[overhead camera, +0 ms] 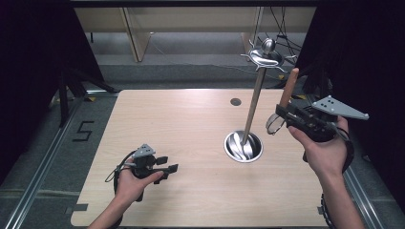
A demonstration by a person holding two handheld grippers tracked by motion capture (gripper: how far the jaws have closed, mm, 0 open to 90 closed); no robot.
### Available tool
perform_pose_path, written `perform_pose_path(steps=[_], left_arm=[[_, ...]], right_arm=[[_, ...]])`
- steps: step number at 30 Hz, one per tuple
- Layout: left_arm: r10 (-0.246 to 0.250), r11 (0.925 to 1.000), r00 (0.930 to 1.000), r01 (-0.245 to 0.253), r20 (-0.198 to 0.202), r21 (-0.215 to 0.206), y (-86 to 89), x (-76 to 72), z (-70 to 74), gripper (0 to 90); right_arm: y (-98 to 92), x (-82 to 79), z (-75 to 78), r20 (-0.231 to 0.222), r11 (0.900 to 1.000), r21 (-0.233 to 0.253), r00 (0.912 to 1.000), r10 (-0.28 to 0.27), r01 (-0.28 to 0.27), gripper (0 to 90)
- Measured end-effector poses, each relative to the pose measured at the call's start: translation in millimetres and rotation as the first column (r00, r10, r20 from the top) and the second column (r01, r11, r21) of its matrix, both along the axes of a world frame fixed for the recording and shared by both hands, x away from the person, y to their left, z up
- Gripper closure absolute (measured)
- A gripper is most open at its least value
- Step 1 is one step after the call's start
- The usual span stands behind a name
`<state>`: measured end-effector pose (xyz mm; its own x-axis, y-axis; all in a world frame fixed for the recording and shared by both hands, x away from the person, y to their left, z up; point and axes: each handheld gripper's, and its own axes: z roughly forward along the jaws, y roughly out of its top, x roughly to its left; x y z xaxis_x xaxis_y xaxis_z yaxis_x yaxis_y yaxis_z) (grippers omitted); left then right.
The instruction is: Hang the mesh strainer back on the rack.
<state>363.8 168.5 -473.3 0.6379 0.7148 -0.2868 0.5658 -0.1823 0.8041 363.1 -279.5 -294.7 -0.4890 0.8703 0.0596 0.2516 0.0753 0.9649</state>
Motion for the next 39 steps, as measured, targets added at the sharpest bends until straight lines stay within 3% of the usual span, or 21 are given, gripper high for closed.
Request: perform_pose_path(steps=[14,18,23,39], left_arm=[[0.004,1.0000,1.0000,-0.004,-0.002,-0.004,0.0,-0.1,0.1,40.0],[0.003,1.0000,1.0000,-0.003,-0.004,-0.002,0.4,-0.1,0.2,40.1],[-0.002,1.0000,1.0000,0.002,-0.004,0.003,1.4,0.3,0.3,40.1],[0.005,1.0000,1.0000,-0.005,-0.003,0.004,1.4,0.0,0.4,40.1]], right_arm=[[4.3,-0.7,4.1,0.002,1.000,0.006,1.0000,-0.005,0.005,69.6],[3.8,1.5,4.6,0.023,1.000,-0.015,0.9997,0.004,-0.004,69.6],[5.9,1.0,5.0,0.012,1.000,0.005,0.9999,0.001,-0.001,69.6],[6.9,3.1,6.5,0.013,1.000,-0.007,0.9999,0.000,0.000,69.6]])
